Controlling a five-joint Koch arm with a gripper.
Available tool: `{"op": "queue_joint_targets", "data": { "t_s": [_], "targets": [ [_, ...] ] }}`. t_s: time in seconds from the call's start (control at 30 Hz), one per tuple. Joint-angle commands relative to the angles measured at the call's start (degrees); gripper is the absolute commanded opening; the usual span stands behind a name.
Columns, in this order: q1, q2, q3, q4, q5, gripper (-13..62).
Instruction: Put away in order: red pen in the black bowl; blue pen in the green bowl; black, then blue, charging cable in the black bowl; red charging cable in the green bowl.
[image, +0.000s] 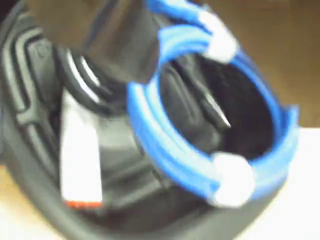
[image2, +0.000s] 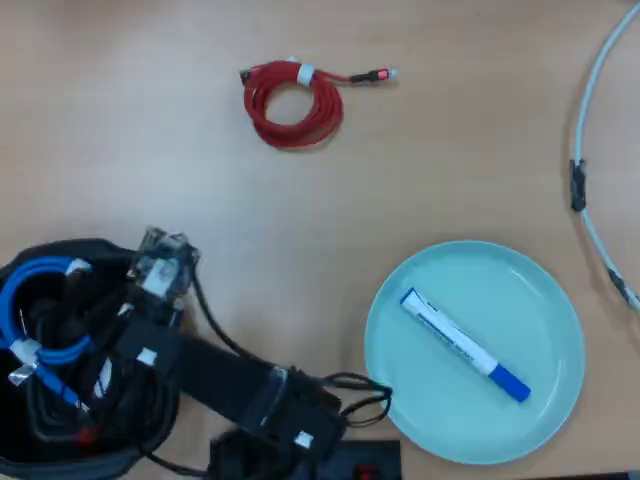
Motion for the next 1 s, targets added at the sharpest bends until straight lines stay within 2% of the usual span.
{"op": "queue_joint_targets", "data": {
  "t_s": [0.0, 0.23, 0.37, 0.67, 0.97],
  "targets": [
    [5.89, 2.55, -6.33, -0.62, 0.44, 31.5],
    [27.25, 0.62, -5.89, -9.4, 0.0, 31.4],
    [37.0, -10.55, -6.5, -16.26, -1.32, 31.5],
    [47.99, -29.18, -18.54, -17.49, -5.36, 31.5],
    [55.11, -41.84, -36.39, -0.53, -7.91, 31.6]
  ]
}}
